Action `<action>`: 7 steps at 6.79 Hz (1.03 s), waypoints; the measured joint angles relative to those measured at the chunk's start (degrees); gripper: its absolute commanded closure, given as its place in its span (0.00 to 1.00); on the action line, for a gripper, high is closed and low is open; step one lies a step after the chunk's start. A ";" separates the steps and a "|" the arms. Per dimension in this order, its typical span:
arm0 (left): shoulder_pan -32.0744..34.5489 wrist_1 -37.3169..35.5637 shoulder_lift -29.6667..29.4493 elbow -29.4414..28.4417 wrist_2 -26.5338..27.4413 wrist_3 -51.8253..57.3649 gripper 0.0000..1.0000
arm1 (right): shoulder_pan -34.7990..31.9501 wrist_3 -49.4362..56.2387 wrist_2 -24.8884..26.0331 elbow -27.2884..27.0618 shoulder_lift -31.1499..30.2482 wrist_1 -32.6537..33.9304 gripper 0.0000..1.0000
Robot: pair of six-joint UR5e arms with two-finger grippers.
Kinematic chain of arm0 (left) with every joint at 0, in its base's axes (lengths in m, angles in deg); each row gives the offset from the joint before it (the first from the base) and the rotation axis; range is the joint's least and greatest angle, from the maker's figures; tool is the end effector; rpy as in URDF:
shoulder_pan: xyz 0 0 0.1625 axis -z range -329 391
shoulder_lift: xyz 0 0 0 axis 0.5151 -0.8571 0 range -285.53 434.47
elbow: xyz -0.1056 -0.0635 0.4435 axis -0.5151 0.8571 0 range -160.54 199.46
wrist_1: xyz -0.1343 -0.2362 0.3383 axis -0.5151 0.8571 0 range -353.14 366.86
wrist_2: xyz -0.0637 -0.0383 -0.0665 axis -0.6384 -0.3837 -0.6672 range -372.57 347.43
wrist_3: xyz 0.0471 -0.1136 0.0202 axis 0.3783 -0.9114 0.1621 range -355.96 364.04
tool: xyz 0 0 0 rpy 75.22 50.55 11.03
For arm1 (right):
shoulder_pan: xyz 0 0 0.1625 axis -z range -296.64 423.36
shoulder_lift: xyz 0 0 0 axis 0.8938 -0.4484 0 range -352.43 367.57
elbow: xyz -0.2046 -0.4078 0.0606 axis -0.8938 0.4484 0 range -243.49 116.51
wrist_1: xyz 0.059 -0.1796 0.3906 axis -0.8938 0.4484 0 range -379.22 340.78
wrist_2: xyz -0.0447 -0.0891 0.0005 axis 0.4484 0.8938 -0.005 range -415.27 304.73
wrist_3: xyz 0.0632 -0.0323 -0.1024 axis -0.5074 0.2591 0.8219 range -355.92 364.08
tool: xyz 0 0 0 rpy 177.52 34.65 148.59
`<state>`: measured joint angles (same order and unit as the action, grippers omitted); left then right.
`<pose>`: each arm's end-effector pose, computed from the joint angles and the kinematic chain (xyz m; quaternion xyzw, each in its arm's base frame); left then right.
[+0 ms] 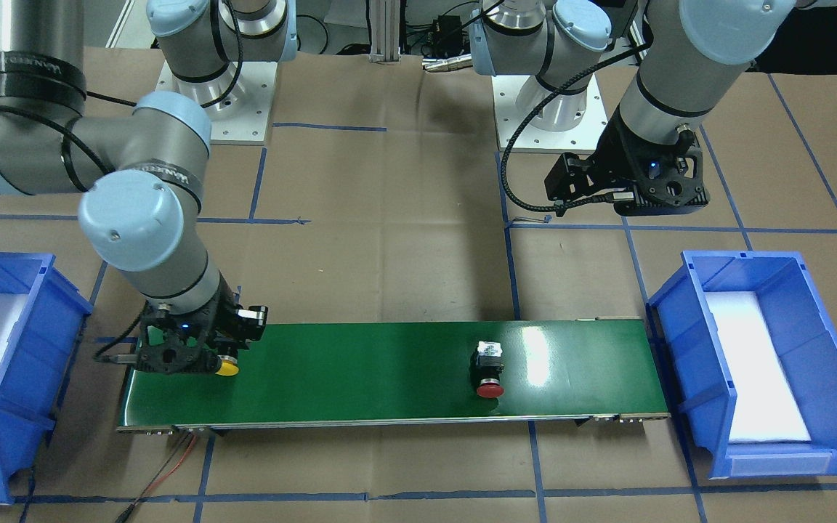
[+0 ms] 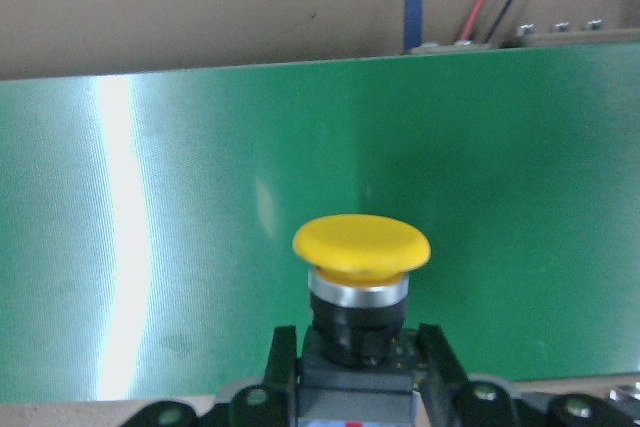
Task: Transport two buttons from left to right
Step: 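Carry the yellow button with the right gripper into the empty bin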
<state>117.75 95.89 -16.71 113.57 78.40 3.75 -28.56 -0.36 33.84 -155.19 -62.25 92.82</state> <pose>-0.1020 -0.5174 0.4528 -0.0306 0.9988 0.0379 0.0075 0.1566 -0.6372 0.3163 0.0220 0.9997 -0.0010 0.0078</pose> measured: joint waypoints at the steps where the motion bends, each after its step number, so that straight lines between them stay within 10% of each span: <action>1: 0.00 0.01 0.03 0.01 0.00 -0.03 0.00 | 3.25 1.72 -0.27 1.09 -3.17 -3.73 0.93; 7: 0.00 0.01 0.10 -0.02 0.00 -0.03 0.00 | 30.07 36.20 1.02 3.53 -6.61 -8.41 0.94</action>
<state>117.75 95.89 -16.61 113.56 78.40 3.72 1.52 35.84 34.86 -151.66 -68.87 84.41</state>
